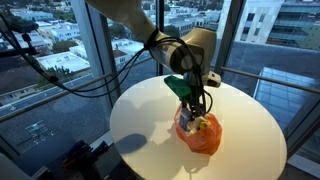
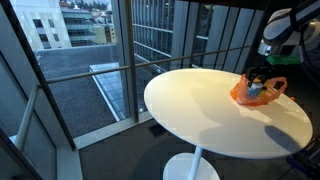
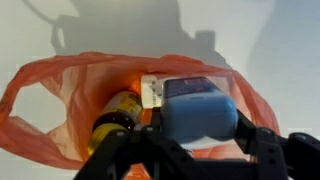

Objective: Pick up the mentos container from the table and put it in the orange plastic bag

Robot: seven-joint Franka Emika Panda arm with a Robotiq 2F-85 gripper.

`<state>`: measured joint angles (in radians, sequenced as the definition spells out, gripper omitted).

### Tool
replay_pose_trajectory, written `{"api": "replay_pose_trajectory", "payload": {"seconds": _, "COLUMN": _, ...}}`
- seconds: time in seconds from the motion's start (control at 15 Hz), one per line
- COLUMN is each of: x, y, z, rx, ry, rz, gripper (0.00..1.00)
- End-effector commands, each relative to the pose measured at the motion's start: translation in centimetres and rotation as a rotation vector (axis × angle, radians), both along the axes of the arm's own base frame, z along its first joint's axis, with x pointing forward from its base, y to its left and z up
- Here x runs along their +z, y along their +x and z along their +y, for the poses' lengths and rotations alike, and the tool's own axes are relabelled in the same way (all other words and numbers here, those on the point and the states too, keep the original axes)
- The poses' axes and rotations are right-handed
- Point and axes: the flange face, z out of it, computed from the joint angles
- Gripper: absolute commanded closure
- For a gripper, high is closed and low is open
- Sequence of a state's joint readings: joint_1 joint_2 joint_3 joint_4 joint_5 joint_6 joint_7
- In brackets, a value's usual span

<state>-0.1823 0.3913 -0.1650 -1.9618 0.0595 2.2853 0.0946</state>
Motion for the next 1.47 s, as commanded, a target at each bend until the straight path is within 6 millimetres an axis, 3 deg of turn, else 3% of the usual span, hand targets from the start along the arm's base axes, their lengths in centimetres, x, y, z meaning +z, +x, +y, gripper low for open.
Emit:
{"api": "replay_pose_trajectory", "payload": {"seconds": 0.0, "x": -0.9, "y": 0.3, "z": -0.1, "rx": -0.023, "ry": 0.013, "rz": 0.029, "gripper": 0.34}}
{"api": "replay_pose_trajectory", "payload": {"seconds": 0.07, "x": -0.8, "y": 0.3, "z": -0.1, "rx": -0.024, "ry": 0.014, "rz": 0.029, "gripper": 0.08}}
{"api": "replay_pose_trajectory", "payload": {"seconds": 0.27, "x": -1.3, "y": 0.2, "z": -0.1, "rx": -0.025, "ry": 0.017, "rz": 0.041, "gripper": 0.00}}
{"api": "replay_pose_trajectory", "payload": {"seconds": 0.53, "x": -2.0, "y": 0.1, "z": 0.0, "rx": -0.025, "ry": 0.020, "rz": 0.057, "gripper": 0.00}}
{"api": "replay_pose_trajectory", "payload": {"seconds": 0.73, "x": -1.6, "y": 0.0, "z": 0.1, "rx": -0.021, "ry": 0.023, "rz": 0.053, "gripper": 0.00}}
{"api": "replay_pose_trajectory", "payload": {"seconds": 1.4, "x": 3.7, "y": -1.9, "z": 1.0, "rx": -0.007, "ry": 0.018, "rz": 0.047, "gripper": 0.00}}
